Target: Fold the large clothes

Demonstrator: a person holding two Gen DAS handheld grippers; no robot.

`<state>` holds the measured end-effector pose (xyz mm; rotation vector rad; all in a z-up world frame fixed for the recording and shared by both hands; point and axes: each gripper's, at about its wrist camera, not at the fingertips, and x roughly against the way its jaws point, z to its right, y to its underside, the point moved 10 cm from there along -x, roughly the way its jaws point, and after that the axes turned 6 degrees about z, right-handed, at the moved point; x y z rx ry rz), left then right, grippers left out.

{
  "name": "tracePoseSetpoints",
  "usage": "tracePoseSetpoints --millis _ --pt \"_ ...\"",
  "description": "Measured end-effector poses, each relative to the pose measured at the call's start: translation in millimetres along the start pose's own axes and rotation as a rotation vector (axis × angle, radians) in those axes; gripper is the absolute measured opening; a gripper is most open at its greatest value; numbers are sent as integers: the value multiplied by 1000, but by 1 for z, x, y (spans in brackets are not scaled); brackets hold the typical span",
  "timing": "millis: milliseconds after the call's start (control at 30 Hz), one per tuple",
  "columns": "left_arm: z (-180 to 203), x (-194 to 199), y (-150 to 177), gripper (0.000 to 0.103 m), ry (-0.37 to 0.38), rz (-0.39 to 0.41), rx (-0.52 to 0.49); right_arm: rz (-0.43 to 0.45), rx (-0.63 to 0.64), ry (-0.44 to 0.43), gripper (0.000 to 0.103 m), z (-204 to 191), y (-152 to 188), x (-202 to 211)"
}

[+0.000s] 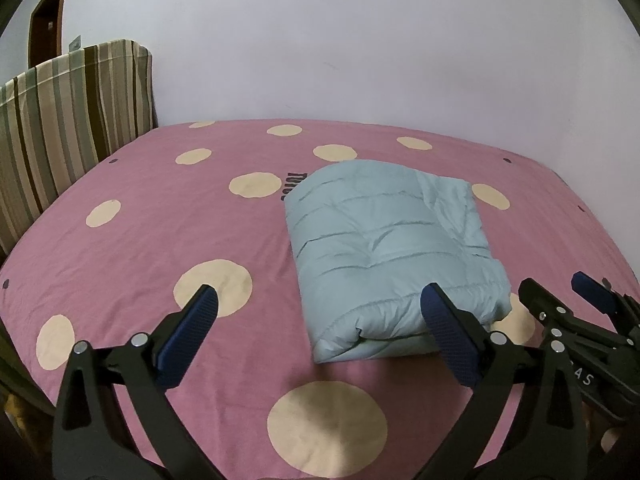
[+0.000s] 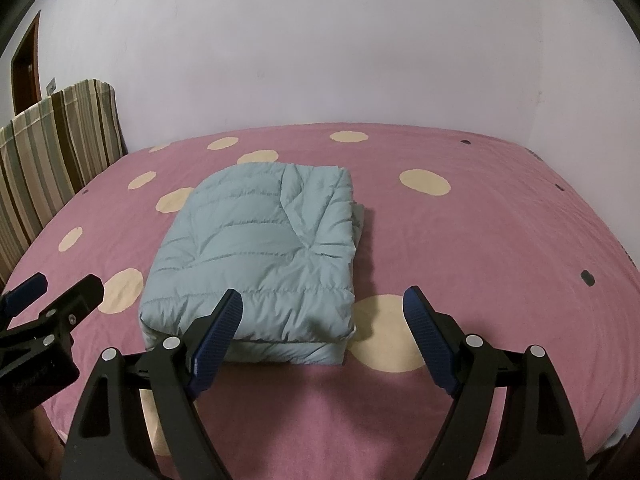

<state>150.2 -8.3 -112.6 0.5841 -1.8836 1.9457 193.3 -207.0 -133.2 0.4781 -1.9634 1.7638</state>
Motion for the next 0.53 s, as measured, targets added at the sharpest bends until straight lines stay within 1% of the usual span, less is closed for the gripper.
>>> tracePoseSetpoints --millis 100,200,233,300,367,433,533 --pt "-1 -2 2 101 -4 5 -1 -7 3 -1 81 0 1 -3" --pt "-4 -9 6 101 3 -14 5 -12 6 0 81 1 3 -7" --pt "-4 -11 6 101 -3 -13 4 -13 8 0 81 1 3 -8" --pt "-10 -15 6 101 -38 -4 0 -15 9 0 81 2 3 -10" --pt "-15 -20 8 101 -65 -13 -7 -16 8 4 81 4 3 -13" --pt "-20 -27 10 101 -65 -31 -10 -21 3 11 81 9 4 -17" --pt "-32 -39 15 101 -77 -62 12 -33 -7 22 81 19 6 -24"
